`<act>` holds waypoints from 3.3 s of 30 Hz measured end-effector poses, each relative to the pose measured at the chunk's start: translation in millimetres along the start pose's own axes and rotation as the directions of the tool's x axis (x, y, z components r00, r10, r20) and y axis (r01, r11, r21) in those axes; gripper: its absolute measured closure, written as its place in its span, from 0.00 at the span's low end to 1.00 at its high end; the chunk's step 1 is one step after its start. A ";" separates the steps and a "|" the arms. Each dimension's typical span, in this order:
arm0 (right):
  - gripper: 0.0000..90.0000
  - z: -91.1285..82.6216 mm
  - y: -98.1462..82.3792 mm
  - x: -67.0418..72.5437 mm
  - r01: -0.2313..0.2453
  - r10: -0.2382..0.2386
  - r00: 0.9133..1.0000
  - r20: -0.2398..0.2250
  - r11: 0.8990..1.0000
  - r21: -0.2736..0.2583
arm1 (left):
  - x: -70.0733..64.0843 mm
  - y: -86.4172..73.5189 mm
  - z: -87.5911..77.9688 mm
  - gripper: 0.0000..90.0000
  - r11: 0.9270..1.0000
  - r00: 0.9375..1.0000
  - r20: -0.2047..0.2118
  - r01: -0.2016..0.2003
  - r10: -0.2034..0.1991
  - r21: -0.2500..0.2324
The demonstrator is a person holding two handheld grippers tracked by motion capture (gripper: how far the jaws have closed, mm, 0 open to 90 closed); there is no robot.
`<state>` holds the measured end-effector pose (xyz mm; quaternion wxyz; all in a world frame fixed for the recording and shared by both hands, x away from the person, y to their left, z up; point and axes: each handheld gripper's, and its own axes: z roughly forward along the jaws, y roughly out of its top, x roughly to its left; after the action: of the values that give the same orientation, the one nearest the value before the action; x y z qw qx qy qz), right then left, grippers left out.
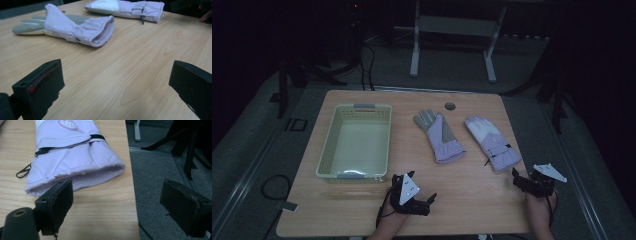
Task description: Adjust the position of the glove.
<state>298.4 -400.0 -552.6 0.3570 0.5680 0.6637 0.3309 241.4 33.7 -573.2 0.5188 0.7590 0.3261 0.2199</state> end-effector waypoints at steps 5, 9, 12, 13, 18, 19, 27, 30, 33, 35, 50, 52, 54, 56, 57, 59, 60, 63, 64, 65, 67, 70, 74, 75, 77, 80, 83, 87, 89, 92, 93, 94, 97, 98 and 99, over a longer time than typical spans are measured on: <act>0.13 -1.9 -0.6 -1.1 -0.011 0.011 1.000 -0.001 1.000 -0.014 | -4.4 0.2 0.3 0.00 1.000 0.999 -0.010 -0.030 0.030 0.004; 0.13 -2.3 -0.5 -2.4 -0.022 0.022 1.000 -0.004 1.000 -0.012 | -7.0 0.3 0.5 0.00 0.999 0.999 -0.021 -0.042 0.042 0.006; 0.13 -2.1 0.7 -3.7 -0.023 0.023 1.000 -0.011 1.000 -0.005 | -7.0 -0.1 -0.5 0.00 1.000 1.000 -0.005 -0.001 0.001 -0.005; 0.13 -2.9 3.0 -3.6 0.010 -0.010 1.000 0.010 1.000 -0.004 | -6.6 -0.2 -0.9 0.00 1.000 1.000 -0.006 0.002 -0.002 -0.004; 0.13 -7.3 13.0 -6.7 0.006 -0.006 1.000 -0.007 1.000 0.010 | -5.9 -0.1 -0.5 0.00 1.000 1.000 -0.011 0.009 -0.009 -0.005; 0.13 -8.8 19.8 -7.5 0.007 -0.007 1.000 -0.018 1.000 0.007 | -6.6 -0.1 -0.4 0.00 1.000 1.000 -0.014 0.004 -0.004 -0.004; 0.16 -16.2 49.9 -5.3 0.006 -0.006 0.997 -0.072 1.000 -0.001 | -6.8 0.0 -0.3 0.00 1.000 1.000 -0.016 0.001 -0.001 -0.002; 0.16 -15.8 63.3 -4.0 -0.003 0.006 0.986 -0.169 1.000 0.019 | -6.5 0.0 -0.3 0.00 1.000 1.000 -0.012 0.001 -0.001 -0.001; 0.15 -13.9 78.9 6.5 0.031 -0.027 0.979 -0.204 0.999 0.017 | -6.2 0.0 -0.4 0.00 1.000 1.000 -0.009 0.004 -0.004 -0.002; 0.13 -12.3 86.7 13.3 0.032 -0.027 0.977 -0.212 0.999 0.022 | -6.7 0.0 -0.4 0.00 1.000 1.000 -0.009 0.000 0.000 -0.002; 0.16 -3.7 123.0 60.8 0.115 -0.115 0.939 -0.323 0.993 -0.021 | -6.7 0.2 0.0 0.00 1.000 1.000 -0.007 -0.002 0.002 0.003; 0.16 -3.2 124.7 63.5 0.122 -0.122 0.935 -0.333 0.992 -0.021 | -6.7 0.3 0.0 0.00 1.000 1.000 -0.007 -0.002 0.002 0.003; 0.16 -1.0 129.8 71.9 0.137 -0.137 0.927 -0.349 0.990 -0.023 | -7.1 0.3 0.0 0.00 1.000 1.000 -0.008 -0.005 0.006 0.002; 0.17 -0.1 132.7 77.6 0.154 -0.154 0.924 -0.350 0.988 -0.026 | -7.7 0.3 0.1 0.00 1.000 1.000 -0.008 -0.012 0.012 0.001; 0.17 -0.1 132.7 77.6 0.154 -0.154 0.924 -0.350 0.988 -0.026 | -8.0 0.3 0.1 0.00 1.000 1.000 -0.006 -0.014 0.014 0.000; 0.17 1.3 135.9 84.2 0.165 -0.166 0.919 -0.357 0.986 -0.032 | -8.1 0.3 0.1 0.00 1.000 1.000 -0.006 -0.015 0.015 0.000; 0.18 3.6 139.0 91.1 0.178 -0.176 0.911 -0.374 0.984 -0.029 | -8.0 0.3 0.1 0.00 1.000 1.000 -0.005 -0.014 0.014 -0.001; 0.19 6.0 141.9 98.2 0.187 -0.185 0.906 -0.380 0.982 -0.034 | -7.5 0.2 0.1 0.00 1.000 1.000 -0.002 -0.011 0.011 -0.001; 0.19 7.9 143.9 102.3 0.192 -0.190 0.904 -0.384 0.981 -0.033 | -7.4 0.2 0.0 0.00 1.000 1.000 -0.001 -0.010 0.010 -0.002; 0.19 9.5 145.8 106.6 0.195 -0.193 0.900 -0.391 0.980 -0.035 | -7.3 0.2 0.0 0.00 1.000 1.000 0.000 -0.010 0.010 -0.001; 0.19 12.4 148.7 112.2 0.199 -0.196 0.896 -0.398 0.979 -0.035 | -7.3 0.2 0.0 0.00 1.000 1.000 0.001 -0.010 0.010 -0.001; 0.19 17.6 153.1 122.4 0.205 -0.200 0.887 -0.415 0.978 -0.033 | -7.4 0.2 0.0 0.00 1.000 1.000 0.003 -0.009 0.009 -0.002; 0.19 27.1 157.7 137.8 0.217 -0.205 0.871 -0.446 0.976 -0.024 | -7.1 0.2 0.0 0.00 1.000 1.000 0.004 -0.009 0.009 -0.001; 0.19 29.7 158.6 141.4 0.220 -0.206 0.868 -0.451 0.975 -0.023 | -7.3 0.2 0.0 0.00 1.000 1.000 0.005 -0.008 0.008 -0.002; 0.20 35.2 160.1 148.9 0.225 -0.206 0.863 -0.462 0.974 -0.016 | -7.3 0.2 0.0 0.00 1.000 1.000 0.007 -0.008 0.008 -0.002; 0.22 44.8 161.5 159.9 0.233 -0.209 0.853 -0.479 0.972 -0.009 | -7.4 0.2 0.0 0.00 1.000 1.000 0.008 -0.011 0.011 -0.002; 0.24 55.8 161.3 170.4 0.249 -0.217 0.849 -0.482 0.969 0.001 | -7.3 0.2 0.0 0.00 1.000 1.000 0.009 -0.011 0.011 -0.004; 0.25 71.2 159.4 182.2 0.253 -0.205 0.845 -0.493 0.967 0.032 | -7.3 0.2 0.0 0.00 1.000 1.000 0.012 -0.012 0.012 -0.003; 0.26 73.9 158.9 184.5 0.257 -0.206 0.845 -0.493 0.966 0.036 | -7.3 0.1 0.0 0.00 1.000 1.000 0.014 -0.008 0.008 -0.004; 0.29 90.3 155.7 195.8 0.281 -0.215 0.843 -0.494 0.958 0.061 | -7.2 0.2 0.0 0.00 1.000 1.000 0.014 -0.011 0.011 -0.003; 0.30 93.9 154.9 197.5 0.284 -0.216 0.841 -0.495 0.957 0.065 | -7.1 0.2 -0.1 0.00 1.000 1.000 0.014 -0.012 0.012 -0.004; 0.30 97.8 154.2 199.1 0.285 -0.212 0.840 -0.499 0.955 0.075 | -7.1 0.1 0.0 0.00 1.000 1.000 0.015 -0.010 0.010 -0.004; 0.33 107.3 151.6 203.1 0.284 -0.202 0.842 -0.500 0.954 0.094 | -7.1 0.1 -0.1 0.00 1.000 1.000 0.016 -0.010 0.010 -0.004; 0.33 110.4 151.0 204.0 0.283 -0.197 0.844 -0.499 0.954 0.103 | -7.1 0.0 -0.1 0.00 1.000 1.000 0.017 -0.010 0.010 -0.005; 0.33 113.2 150.5 204.8 0.280 -0.191 0.845 -0.499 0.954 0.110 | -7.0 0.1 -0.2 0.00 1.000 1.000 0.018 -0.009 0.009 -0.005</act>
<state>452.1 -173.0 -505.1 0.1659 0.4110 0.8233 0.3547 236.5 28.7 -573.0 0.5225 0.7612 0.3175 0.2164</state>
